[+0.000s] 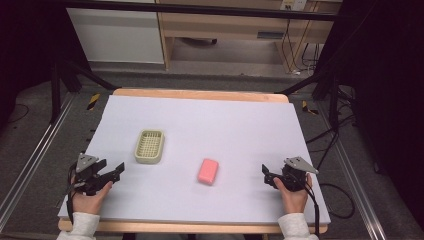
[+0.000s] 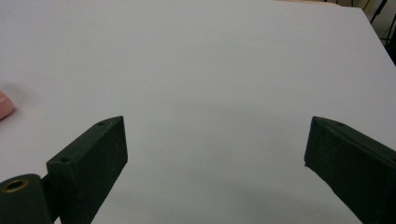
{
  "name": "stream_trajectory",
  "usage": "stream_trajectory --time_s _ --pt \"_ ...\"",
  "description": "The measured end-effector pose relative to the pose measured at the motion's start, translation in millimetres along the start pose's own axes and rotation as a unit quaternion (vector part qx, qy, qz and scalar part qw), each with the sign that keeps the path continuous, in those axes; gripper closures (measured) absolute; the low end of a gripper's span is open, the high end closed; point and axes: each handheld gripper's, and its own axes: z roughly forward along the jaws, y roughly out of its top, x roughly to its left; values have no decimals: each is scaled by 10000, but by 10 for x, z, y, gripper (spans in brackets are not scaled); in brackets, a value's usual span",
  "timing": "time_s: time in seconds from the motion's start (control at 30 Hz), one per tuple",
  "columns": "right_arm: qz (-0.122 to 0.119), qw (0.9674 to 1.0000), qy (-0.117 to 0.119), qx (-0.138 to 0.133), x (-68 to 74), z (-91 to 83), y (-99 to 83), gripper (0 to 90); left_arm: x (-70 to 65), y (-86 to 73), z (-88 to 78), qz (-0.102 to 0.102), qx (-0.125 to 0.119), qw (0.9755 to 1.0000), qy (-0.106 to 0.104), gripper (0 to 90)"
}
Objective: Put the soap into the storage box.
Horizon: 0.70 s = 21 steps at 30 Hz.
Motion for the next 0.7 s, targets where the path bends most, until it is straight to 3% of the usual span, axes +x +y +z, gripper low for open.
stream_trajectory --time_s 0.43,0.7 --pt "38 10000 10 -27 -4 9 -5 58 -209 102 -11 42 -86 9992 -381 306" --pt "106 9999 -23 -52 -15 8 -8 59 -350 215 1 210 -83 9984 -527 324"
